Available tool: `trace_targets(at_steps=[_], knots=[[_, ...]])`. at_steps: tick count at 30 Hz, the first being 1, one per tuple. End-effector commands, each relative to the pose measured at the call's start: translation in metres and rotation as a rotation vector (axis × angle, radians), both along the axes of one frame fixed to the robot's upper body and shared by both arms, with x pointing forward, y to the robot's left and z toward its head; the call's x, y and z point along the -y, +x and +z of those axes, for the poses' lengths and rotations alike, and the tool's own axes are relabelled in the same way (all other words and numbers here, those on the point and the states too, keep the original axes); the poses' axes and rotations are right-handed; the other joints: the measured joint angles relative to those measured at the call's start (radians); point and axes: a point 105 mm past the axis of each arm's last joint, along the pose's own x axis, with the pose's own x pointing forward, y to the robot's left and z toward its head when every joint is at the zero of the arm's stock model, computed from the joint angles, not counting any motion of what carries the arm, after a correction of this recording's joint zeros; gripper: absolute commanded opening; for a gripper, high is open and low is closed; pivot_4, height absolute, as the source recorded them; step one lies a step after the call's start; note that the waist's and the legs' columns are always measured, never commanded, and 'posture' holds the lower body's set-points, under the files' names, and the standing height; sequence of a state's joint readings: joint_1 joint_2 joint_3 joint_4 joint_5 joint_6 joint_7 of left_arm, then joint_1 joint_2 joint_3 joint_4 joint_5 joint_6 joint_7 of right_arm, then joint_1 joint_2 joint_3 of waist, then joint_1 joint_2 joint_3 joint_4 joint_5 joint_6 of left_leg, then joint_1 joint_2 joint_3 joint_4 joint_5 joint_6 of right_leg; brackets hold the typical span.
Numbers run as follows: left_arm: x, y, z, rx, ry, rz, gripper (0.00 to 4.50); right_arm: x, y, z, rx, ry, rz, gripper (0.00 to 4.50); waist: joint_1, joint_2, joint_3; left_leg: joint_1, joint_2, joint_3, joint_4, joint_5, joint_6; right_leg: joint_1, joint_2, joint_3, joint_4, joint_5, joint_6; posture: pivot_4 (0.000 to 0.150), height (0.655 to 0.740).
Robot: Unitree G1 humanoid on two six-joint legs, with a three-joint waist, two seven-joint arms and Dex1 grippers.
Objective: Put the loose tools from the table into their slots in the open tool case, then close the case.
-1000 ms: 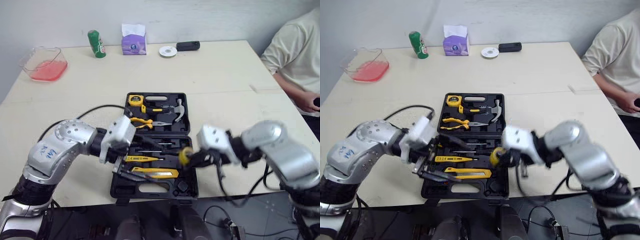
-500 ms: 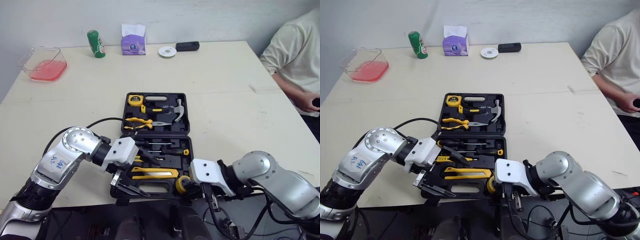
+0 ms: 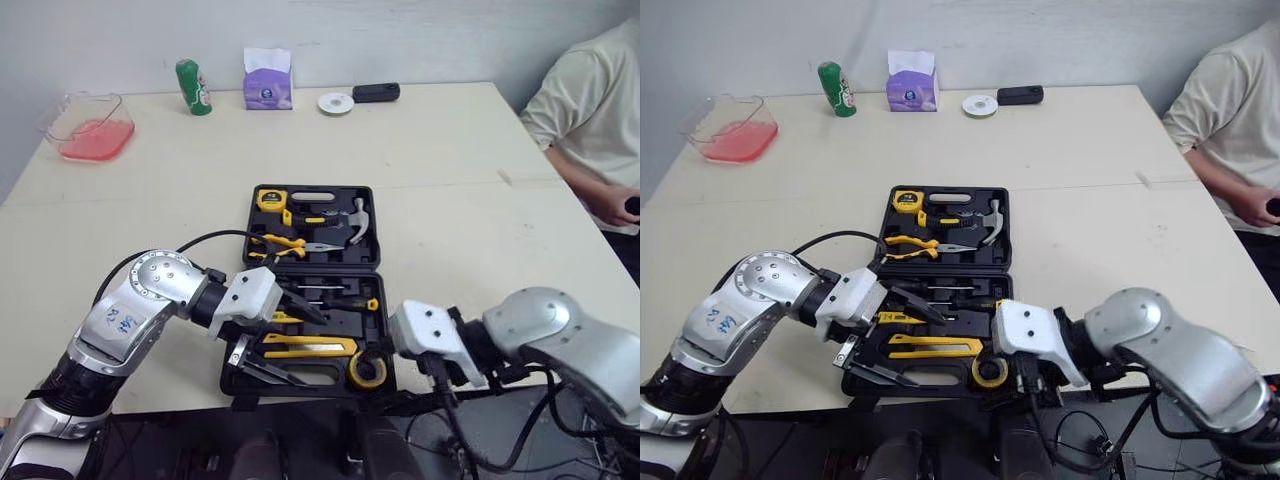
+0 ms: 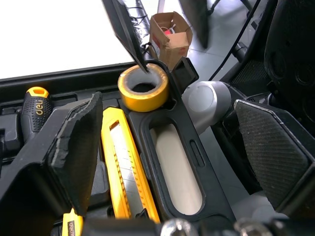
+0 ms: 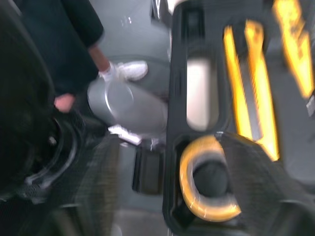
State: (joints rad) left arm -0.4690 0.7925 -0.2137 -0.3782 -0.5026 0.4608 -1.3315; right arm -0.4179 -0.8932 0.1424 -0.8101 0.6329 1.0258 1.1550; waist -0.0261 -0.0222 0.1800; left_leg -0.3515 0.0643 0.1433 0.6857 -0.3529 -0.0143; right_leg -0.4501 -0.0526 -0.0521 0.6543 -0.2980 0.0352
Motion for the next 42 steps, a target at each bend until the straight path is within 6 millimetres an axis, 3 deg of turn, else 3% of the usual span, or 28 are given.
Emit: trace_targets(at_steps=[1,2,5,10,14,25,30,34,38,42], knots=[[0.004,0.000,0.007,0.023,-0.021,-0.013,4.50,-0.002,0.008,0.006,0.069,0.073,-0.015,3.15,0.000,0.000,0.000,0.000,0.000,0.000,0.000,0.000,0.000,0.000,0.000,0.000,0.000,0.000,0.000,0.150,0.7400],[0.004,0.000,0.007,0.021,-0.023,-0.014,4.50,-0.003,0.014,0.003,0.088,0.098,-0.035,3.15,0.000,-0.001,0.000,0.000,0.000,0.000,0.000,0.000,0.000,0.000,0.000,0.000,0.000,0.000,0.000,0.150,0.7400],[0.005,-0.001,0.007,0.018,-0.024,-0.016,4.50,-0.004,0.018,-0.010,0.107,0.203,-0.029,2.28,0.002,-0.002,-0.001,0.000,-0.001,0.000,0.000,0.000,0.000,0.002,0.000,0.000,-0.001,0.000,0.000,0.150,0.7400],[0.006,0.000,0.008,0.019,-0.025,-0.014,4.50,0.000,0.014,-0.032,0.096,0.264,-0.032,0.03,0.002,-0.002,-0.001,0.000,-0.001,0.000,0.000,0.000,0.001,0.002,0.005,0.000,-0.001,0.001,0.001,0.150,0.7400],[0.007,0.002,0.010,0.025,-0.023,-0.008,4.50,0.006,0.019,-0.058,0.102,0.266,-0.095,0.03,0.001,-0.002,-0.001,0.001,0.000,0.000,0.000,0.000,0.000,0.003,0.006,0.001,-0.001,0.001,0.001,0.150,0.7400],[0.005,0.005,0.012,0.027,-0.018,0.004,4.50,0.020,0.018,-0.104,0.035,0.194,-0.180,0.03,0.001,-0.003,-0.001,0.009,0.001,0.002,-0.001,-0.001,-0.001,0.008,0.007,0.003,-0.001,0.000,0.001,0.150,0.7400],[0.005,0.006,0.014,0.030,-0.022,0.013,4.50,0.037,0.012,-0.117,-0.138,0.180,-0.285,0.03,0.007,-0.005,-0.003,0.017,0.001,0.002,-0.003,-0.002,-0.001,0.016,0.007,0.003,-0.003,0.000,0.000,0.150,0.7400],[0.005,0.010,0.014,0.017,-0.039,0.047,4.50,0.028,0.010,-0.093,-0.229,0.247,-0.280,0.03,0.017,-0.007,-0.004,0.019,0.002,0.002,-0.003,-0.004,0.001,0.021,0.006,0.003,-0.006,0.000,0.001,0.150,0.7400],[0.003,0.014,0.013,0.015,-0.051,0.101,4.50,0.017,0.014,-0.064,-0.212,0.311,-0.275,0.03,0.026,-0.007,-0.004,0.017,0.002,0.001,-0.002,-0.005,0.002,0.020,0.003,0.002,-0.008,0.000,0.001,0.150,0.7400],[-0.015,0.028,0.012,0.000,-0.062,0.256,4.50,0.026,0.025,-0.027,-0.103,0.355,-0.311,0.03,0.021,-0.006,-0.003,0.017,0.002,0.001,-0.003,-0.005,0.002,0.019,0.003,0.003,-0.008,0.000,0.001,0.150,0.7400]])
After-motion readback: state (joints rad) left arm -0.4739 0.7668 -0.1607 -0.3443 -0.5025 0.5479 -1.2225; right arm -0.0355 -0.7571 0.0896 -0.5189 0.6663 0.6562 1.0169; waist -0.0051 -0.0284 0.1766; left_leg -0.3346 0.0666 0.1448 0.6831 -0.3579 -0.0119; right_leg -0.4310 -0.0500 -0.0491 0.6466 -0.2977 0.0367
